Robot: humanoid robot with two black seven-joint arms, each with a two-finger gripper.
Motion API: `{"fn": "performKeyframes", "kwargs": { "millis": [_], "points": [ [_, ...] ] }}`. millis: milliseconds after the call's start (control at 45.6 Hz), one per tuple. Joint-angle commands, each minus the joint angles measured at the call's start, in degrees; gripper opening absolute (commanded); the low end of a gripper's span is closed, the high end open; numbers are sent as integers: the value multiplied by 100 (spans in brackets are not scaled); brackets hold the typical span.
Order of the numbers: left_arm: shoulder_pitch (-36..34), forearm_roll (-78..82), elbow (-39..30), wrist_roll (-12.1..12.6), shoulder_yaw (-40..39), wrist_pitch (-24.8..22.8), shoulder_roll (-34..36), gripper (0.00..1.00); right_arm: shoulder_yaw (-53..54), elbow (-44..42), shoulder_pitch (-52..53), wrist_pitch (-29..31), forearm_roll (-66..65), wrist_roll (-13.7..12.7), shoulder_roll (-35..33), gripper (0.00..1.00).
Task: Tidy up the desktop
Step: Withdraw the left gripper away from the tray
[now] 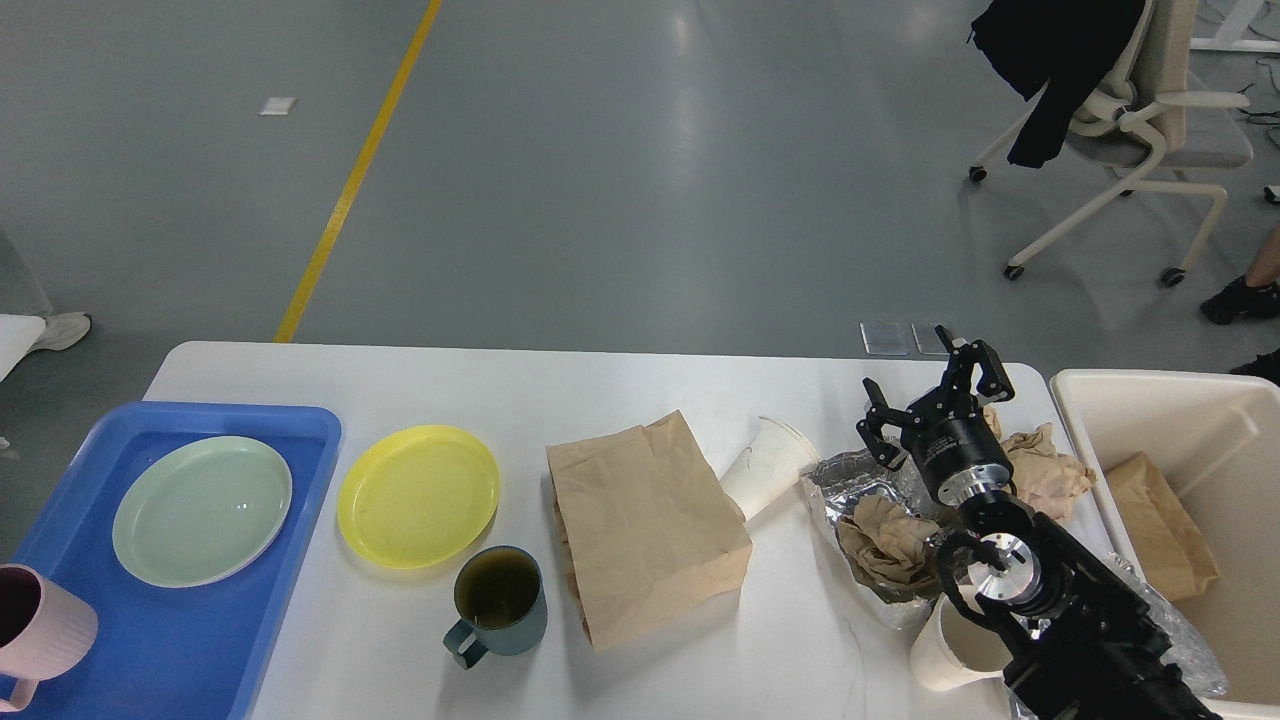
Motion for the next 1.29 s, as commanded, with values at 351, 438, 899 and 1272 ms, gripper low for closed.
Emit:
{"fn": "performKeyframes", "kwargs": {
  "millis": [351,438,899,1272],
  "points": [
    [240,-351,-27,7,-16,777,-59,74,0,8,0,0,0,1,0,100],
    [266,-527,-62,16,10,769,-50,88,0,8,0,0,0,1,0,100],
    [-2244,-931,-1475,69,2433,505,144,93,0,8,0,0,0,1,0,100],
    [-6965,-2416,-5395,86,5635,1541,-1955,88,0,8,0,0,0,1,0,100]
  ]
}}
